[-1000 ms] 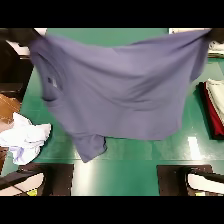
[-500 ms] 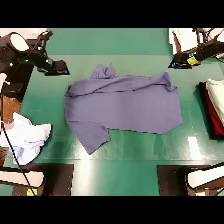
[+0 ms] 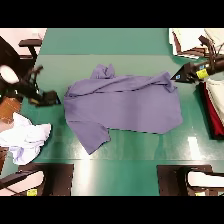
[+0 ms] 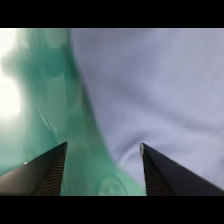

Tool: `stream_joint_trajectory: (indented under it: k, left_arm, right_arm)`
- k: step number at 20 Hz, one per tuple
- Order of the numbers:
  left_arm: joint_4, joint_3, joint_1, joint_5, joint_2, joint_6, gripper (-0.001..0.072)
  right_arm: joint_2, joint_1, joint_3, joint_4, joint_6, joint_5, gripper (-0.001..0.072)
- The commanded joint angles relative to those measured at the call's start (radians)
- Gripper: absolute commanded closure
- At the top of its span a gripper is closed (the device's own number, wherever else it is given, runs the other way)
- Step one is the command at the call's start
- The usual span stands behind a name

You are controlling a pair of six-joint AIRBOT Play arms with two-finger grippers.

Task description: Fold the shirts.

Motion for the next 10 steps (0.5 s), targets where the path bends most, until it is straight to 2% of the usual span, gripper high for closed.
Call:
stream_joint_trajectory:
  k: [1, 3, 6, 10]
  left_arm:
    - [-0.057, -0.259, 0.008, 0.077, 0.077, 0.003, 0.0165]
    - [-0.131, -0.324, 0.008, 0.135, 0.077, 0.01, 0.0165]
    - [-0.271, -0.373, 0.008, 0.229, 0.077, 0.082, 0.0165]
    - [-0.301, -0.379, -0.064, 0.293, 0.075, 0.081, 0.0166]
  right_arm:
    - [0.122, -0.015, -0.177, 0.039, -0.013, -0.065, 0.0337]
    - [0.163, -0.015, -0.234, 0.039, -0.013, -0.087, 0.0338]
    - [0.187, -0.015, -0.27, 0.039, -0.013, -0.085, 0.0338]
    - [0.195, -0.015, -0.281, 0.036, -0.013, -0.086, 0.0338]
